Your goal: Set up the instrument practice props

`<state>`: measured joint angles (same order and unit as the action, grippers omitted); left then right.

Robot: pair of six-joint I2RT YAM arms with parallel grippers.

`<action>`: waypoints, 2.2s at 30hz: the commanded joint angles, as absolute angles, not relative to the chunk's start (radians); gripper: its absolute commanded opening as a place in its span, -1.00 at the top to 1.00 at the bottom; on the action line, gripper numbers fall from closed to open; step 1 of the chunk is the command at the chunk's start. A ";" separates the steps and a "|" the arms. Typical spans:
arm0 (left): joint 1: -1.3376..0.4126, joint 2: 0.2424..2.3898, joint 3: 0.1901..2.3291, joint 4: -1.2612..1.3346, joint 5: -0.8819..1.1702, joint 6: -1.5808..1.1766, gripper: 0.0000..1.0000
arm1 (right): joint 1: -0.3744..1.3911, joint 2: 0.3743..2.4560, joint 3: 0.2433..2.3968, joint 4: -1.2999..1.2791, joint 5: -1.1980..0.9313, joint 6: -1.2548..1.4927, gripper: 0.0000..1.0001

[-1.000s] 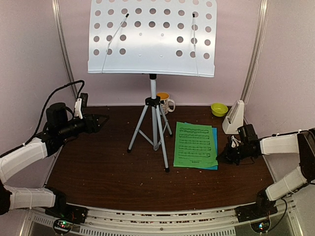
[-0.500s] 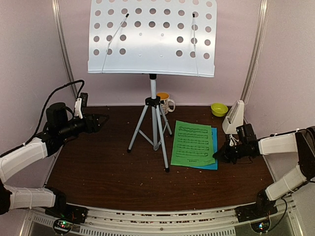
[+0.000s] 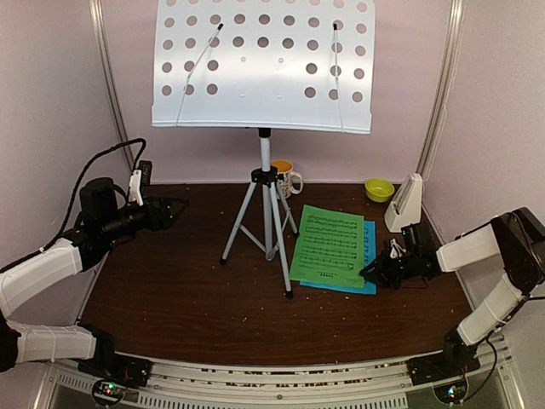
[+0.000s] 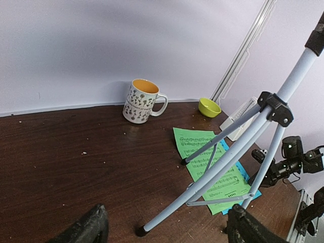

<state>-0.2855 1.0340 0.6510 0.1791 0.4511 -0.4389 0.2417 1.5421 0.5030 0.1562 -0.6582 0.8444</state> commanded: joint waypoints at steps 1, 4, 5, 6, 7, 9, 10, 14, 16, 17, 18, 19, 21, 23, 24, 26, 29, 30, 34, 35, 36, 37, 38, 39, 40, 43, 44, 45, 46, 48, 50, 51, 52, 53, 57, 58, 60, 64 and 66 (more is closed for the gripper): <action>-0.290 1.021 0.670 0.225 0.460 -0.440 -0.65 | 0.256 1.567 0.479 0.278 -0.670 0.906 0.63; -0.291 1.022 0.670 0.225 0.460 -0.440 -0.65 | 0.261 1.582 0.471 0.341 -0.672 0.955 0.59; -0.291 1.020 0.671 0.225 0.460 -0.440 -0.65 | 0.263 1.586 0.468 0.360 -0.674 0.969 0.57; -0.291 1.018 0.671 0.223 0.460 -0.439 -0.65 | 0.264 1.587 0.465 0.376 -0.674 0.981 0.57; -0.291 1.017 0.672 0.221 0.459 -0.439 -0.65 | 0.265 1.586 0.459 0.392 -0.672 0.993 0.57; -0.291 1.014 0.674 0.220 0.456 -0.437 -0.66 | 0.265 1.583 0.445 0.436 -0.672 1.027 0.60; -0.291 1.014 0.675 0.221 0.456 -0.437 -0.65 | 0.265 1.583 0.436 0.461 -0.669 1.044 0.62; -0.291 1.015 0.676 0.224 0.458 -0.437 -0.65 | 0.274 1.586 0.429 0.505 -0.663 1.073 0.64; -0.291 1.015 0.675 0.225 0.459 -0.438 -0.66 | 0.278 1.592 0.433 0.520 -0.669 1.078 0.64; -0.291 1.015 0.675 0.225 0.459 -0.437 -0.66 | 0.279 1.591 0.433 0.530 -0.672 1.082 0.63; -0.291 1.015 0.675 0.225 0.460 -0.437 -0.65 | 0.279 1.593 0.431 0.555 -0.673 1.089 0.60; -0.291 1.015 0.676 0.225 0.459 -0.437 -0.66 | 0.280 1.596 0.430 0.570 -0.677 1.095 0.58; -0.291 1.014 0.677 0.224 0.459 -0.436 -0.66 | 0.283 1.603 0.430 0.602 -0.683 1.109 0.47; -0.291 1.013 0.675 0.221 0.458 -0.436 -0.66 | 0.286 1.611 0.425 0.630 -0.686 1.121 0.34; -0.291 1.012 0.675 0.222 0.458 -0.434 -0.66 | 0.289 1.615 0.424 0.641 -0.687 1.127 0.30; -0.291 1.012 0.675 0.222 0.458 -0.434 -0.66 | 0.294 1.623 0.423 0.661 -0.685 1.132 0.22; -0.291 1.014 0.676 0.220 0.459 -0.433 -0.66 | 0.299 1.631 0.427 0.677 -0.675 1.125 0.12; -0.291 1.014 0.677 0.220 0.458 -0.433 -0.66 | 0.298 1.634 0.430 0.677 -0.671 1.121 0.12; -0.291 1.013 0.685 0.212 0.459 -0.427 -0.66 | 0.303 1.639 0.457 0.618 -0.651 1.096 0.21; -0.290 1.013 0.687 0.211 0.457 -0.426 -0.66 | 0.304 1.636 0.466 0.583 -0.639 1.081 0.28; -0.291 1.011 0.689 0.209 0.457 -0.425 -0.66 | 0.304 1.633 0.476 0.539 -0.626 1.067 0.42; -0.291 1.009 0.691 0.205 0.457 -0.424 -0.66 | 0.304 1.627 0.485 0.499 -0.611 1.049 0.57; -0.291 1.006 0.694 0.202 0.456 -0.421 -0.66 | 0.304 1.613 0.495 0.461 -0.596 1.032 0.70; -0.291 1.001 0.697 0.194 0.456 -0.417 -0.66 | 0.305 1.593 0.503 0.422 -0.582 1.014 0.86; -0.291 0.997 0.700 0.187 0.458 -0.411 -0.65 | 0.305 1.564 0.509 0.384 -0.571 0.996 0.94; -0.293 0.964 0.708 0.156 0.471 -0.381 -0.66 | 0.305 1.439 0.513 0.295 -0.553 0.980 1.00; -0.296 0.948 0.711 0.146 0.474 -0.367 -0.65 | 0.305 1.386 0.515 0.267 -0.545 0.979 1.00; -0.300 0.930 0.712 0.137 0.475 -0.352 -0.65 | 0.305 1.311 0.523 0.230 -0.534 0.974 1.00; -0.305 0.910 0.712 0.131 0.474 -0.336 -0.65 | 0.305 1.259 0.537 0.185 -0.525 0.963 1.00; -0.320 0.876 0.710 0.117 0.472 -0.302 -0.66 | 0.306 1.176 0.573 0.090 -0.509 0.925 1.00; -0.342 0.849 0.715 0.099 0.476 -0.265 -0.67 | 0.306 1.124 0.628 -0.023 -0.511 0.855 1.00; -0.358 0.840 0.721 0.086 0.476 -0.243 -0.67 | 0.307 1.111 0.666 -0.102 -0.522 0.808 1.00; -0.380 0.834 0.734 0.065 0.475 -0.214 -0.68 | 0.308 1.103 0.705 -0.210 -0.530 0.754 1.00; -0.405 0.832 0.748 0.039 0.472 -0.184 -0.68 | 0.308 1.097 0.744 -0.285 -0.544 0.706 1.00; -0.524 0.855 0.806 -0.090 0.430 -0.058 -0.67 | 0.320 1.043 0.826 -0.523 -0.538 0.605 1.00; -0.563 0.864 0.817 -0.113 0.407 -0.031 -0.67 | 0.321 1.013 0.822 -0.538 -0.550 0.622 1.00; -0.656 0.888 0.834 -0.140 0.348 0.013 -0.68 | 0.328 0.944 0.802 -0.523 -0.585 0.693 1.00; -0.843 0.958 0.866 -0.159 0.176 0.091 -0.70 | 0.377 0.832 0.808 -0.482 -0.645 0.819 1.00; -0.934 0.998 0.888 -0.157 0.095 0.141 -0.72 | 0.412 0.841 0.867 -0.574 -0.641 0.803 1.00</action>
